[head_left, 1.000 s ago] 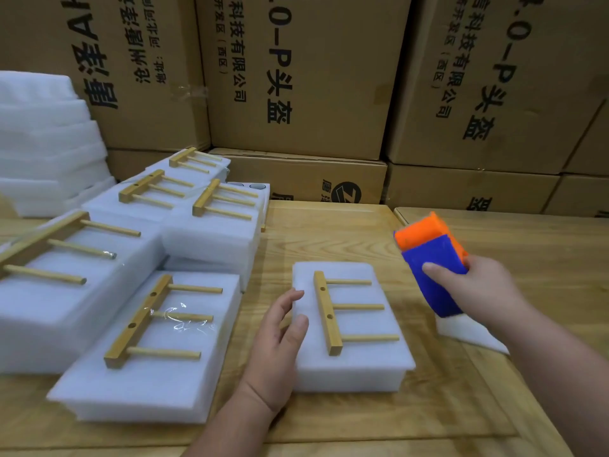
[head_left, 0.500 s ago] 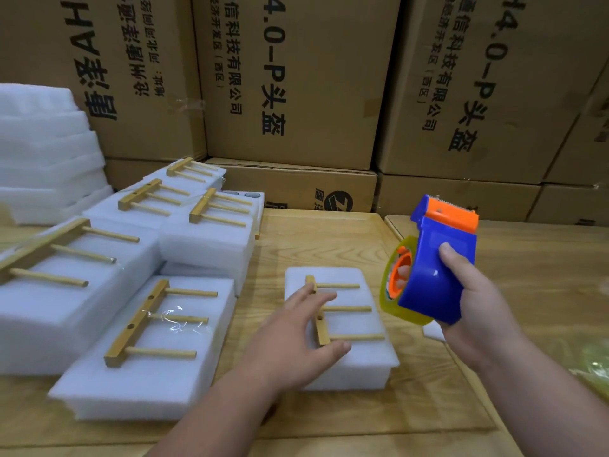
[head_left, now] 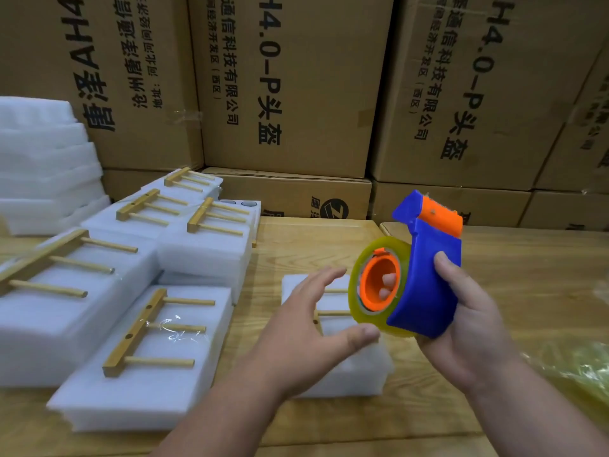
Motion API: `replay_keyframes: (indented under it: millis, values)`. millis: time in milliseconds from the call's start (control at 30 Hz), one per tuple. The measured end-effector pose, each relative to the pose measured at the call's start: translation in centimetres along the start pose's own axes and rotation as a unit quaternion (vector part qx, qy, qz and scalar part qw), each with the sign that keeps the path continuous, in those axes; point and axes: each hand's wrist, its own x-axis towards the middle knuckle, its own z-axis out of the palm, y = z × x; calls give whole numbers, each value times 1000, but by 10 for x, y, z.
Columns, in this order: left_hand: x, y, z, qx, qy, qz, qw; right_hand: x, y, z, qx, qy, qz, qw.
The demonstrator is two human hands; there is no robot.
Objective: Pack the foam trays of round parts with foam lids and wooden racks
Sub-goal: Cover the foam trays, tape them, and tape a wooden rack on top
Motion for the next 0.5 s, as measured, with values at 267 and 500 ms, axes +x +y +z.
replay_keyframes:
  millis: [267, 500]
  values:
    - [-6, 24, 6, -127, -13, 23, 992, -14, 19, 25, 121, -52, 23, 991]
    - [-16, 22, -20, -178, -52, 0, 983, -18, 15, 16, -103, -97, 5, 990]
